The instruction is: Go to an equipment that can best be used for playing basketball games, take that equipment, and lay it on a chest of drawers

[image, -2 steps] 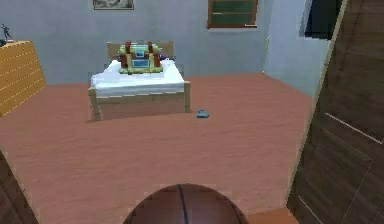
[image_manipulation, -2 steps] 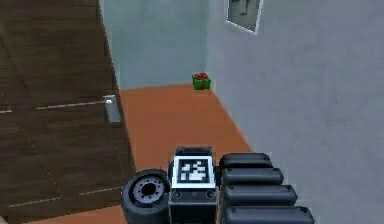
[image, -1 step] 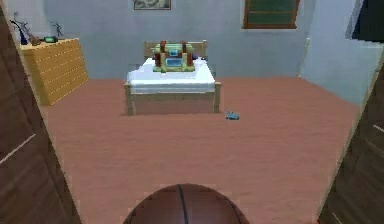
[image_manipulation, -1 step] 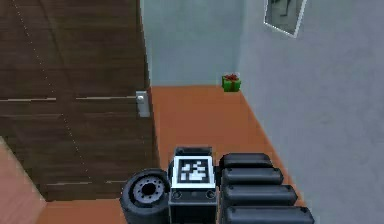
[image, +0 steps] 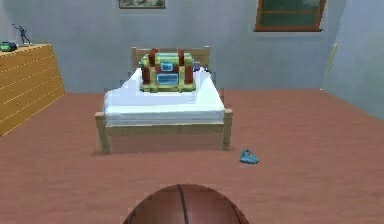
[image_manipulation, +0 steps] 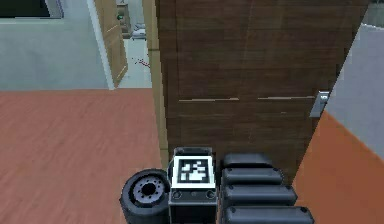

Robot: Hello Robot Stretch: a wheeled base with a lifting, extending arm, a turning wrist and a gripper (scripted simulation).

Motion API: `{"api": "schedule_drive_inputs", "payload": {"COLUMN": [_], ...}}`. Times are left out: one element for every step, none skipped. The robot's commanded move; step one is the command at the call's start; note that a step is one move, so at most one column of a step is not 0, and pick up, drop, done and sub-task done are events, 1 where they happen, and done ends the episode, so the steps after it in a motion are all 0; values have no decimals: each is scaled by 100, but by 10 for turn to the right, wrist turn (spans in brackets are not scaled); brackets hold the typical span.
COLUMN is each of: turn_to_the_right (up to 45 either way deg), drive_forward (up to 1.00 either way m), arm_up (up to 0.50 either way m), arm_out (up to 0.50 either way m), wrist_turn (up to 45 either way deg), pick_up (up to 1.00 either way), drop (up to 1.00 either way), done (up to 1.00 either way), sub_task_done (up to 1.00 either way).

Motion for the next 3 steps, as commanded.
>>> {"api": "schedule_drive_inputs", "payload": {"turn_to_the_right": [-60, 0, -450], "drive_forward": [0, 20, 0], "arm_up": [0, 0, 0], "arm_out": [0, 0, 0], "wrist_turn": [0, 0, 0], "pick_up": [0, 0, 0], "drop": [0, 0, 0], "done": [0, 0, 0], "sub_task_done": [0, 0, 0]}}
